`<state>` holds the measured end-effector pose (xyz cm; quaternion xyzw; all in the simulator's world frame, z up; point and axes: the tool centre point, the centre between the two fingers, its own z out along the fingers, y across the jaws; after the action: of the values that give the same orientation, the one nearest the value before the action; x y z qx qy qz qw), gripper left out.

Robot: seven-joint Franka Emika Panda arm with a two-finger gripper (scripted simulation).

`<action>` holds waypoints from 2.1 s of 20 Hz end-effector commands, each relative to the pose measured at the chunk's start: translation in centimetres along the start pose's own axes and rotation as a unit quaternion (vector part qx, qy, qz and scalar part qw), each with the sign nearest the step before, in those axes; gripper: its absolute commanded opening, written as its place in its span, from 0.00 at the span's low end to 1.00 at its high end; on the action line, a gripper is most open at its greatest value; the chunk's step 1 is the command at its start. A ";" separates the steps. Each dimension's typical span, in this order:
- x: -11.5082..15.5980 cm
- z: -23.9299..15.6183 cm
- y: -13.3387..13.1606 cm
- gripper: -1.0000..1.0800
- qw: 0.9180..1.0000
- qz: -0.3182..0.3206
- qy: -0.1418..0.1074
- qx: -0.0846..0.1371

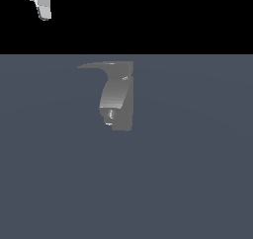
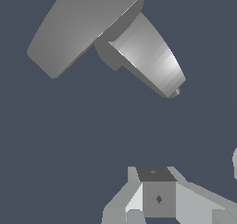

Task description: Turn on the faucet by rotating a designated handle.

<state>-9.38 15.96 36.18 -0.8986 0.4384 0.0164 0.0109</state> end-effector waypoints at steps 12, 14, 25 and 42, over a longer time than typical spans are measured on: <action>3.3 3.3 -6.6 0.00 0.992 0.129 0.004 0.003; 3.9 3.8 -7.5 0.00 0.989 0.149 0.005 0.004; 9.0 6.9 -12.5 0.00 0.963 0.271 0.012 0.004; 17.0 10.4 -16.9 0.00 0.908 0.418 0.019 0.006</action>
<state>13.70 14.35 26.40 -0.6433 0.7656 -0.0022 0.0064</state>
